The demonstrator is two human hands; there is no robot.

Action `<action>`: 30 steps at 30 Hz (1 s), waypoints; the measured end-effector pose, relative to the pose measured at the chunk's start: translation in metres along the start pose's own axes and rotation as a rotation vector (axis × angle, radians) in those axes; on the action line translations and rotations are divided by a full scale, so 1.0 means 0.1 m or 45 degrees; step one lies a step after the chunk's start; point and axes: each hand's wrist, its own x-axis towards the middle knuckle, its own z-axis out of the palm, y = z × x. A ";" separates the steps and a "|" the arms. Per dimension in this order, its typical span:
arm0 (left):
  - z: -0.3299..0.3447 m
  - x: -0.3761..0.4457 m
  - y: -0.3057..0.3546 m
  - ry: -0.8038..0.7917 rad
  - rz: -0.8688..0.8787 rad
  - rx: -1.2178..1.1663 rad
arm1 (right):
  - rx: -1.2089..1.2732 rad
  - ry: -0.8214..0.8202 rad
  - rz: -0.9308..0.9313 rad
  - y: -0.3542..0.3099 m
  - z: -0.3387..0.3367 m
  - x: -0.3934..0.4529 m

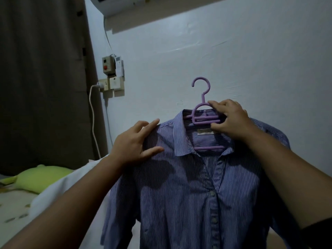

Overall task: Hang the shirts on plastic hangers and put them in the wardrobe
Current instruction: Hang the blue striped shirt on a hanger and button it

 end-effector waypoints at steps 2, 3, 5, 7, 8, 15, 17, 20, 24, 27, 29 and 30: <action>-0.01 0.01 -0.02 0.020 0.064 0.111 | 0.003 0.025 0.025 -0.02 0.07 0.03; -0.03 0.02 -0.02 0.025 0.080 0.152 | 0.007 0.029 0.040 -0.03 0.09 0.04; -0.04 0.05 -0.02 0.011 0.092 0.212 | 0.020 0.028 0.058 -0.05 0.16 0.08; -0.03 0.06 -0.02 -0.044 0.091 0.243 | 0.045 0.013 0.063 -0.08 0.23 0.12; -0.02 0.06 -0.04 -0.073 0.079 0.242 | 0.058 0.001 0.065 -0.10 0.27 0.14; 0.08 -0.09 -0.30 -0.040 -0.014 0.162 | 0.120 -0.072 0.055 -0.20 0.61 0.32; 0.09 -0.14 -0.41 -0.035 -0.060 0.161 | 0.109 -0.079 0.055 -0.27 0.77 0.38; 0.11 -0.26 -0.58 -0.061 -0.172 0.221 | 0.067 -0.089 0.056 -0.41 1.08 0.49; 0.11 -0.48 -0.91 -0.119 -0.383 0.309 | 0.076 -0.099 0.108 -0.70 1.58 0.64; 0.05 -0.67 -1.20 -0.170 -0.637 0.310 | 0.188 -0.154 0.179 -0.96 2.03 0.66; 0.00 -0.79 -1.40 -0.144 -0.799 0.347 | 0.282 -0.238 0.228 -1.15 2.36 0.63; -0.02 -0.85 -1.51 -0.129 -0.860 0.370 | 0.328 -0.287 0.243 -1.25 2.53 0.62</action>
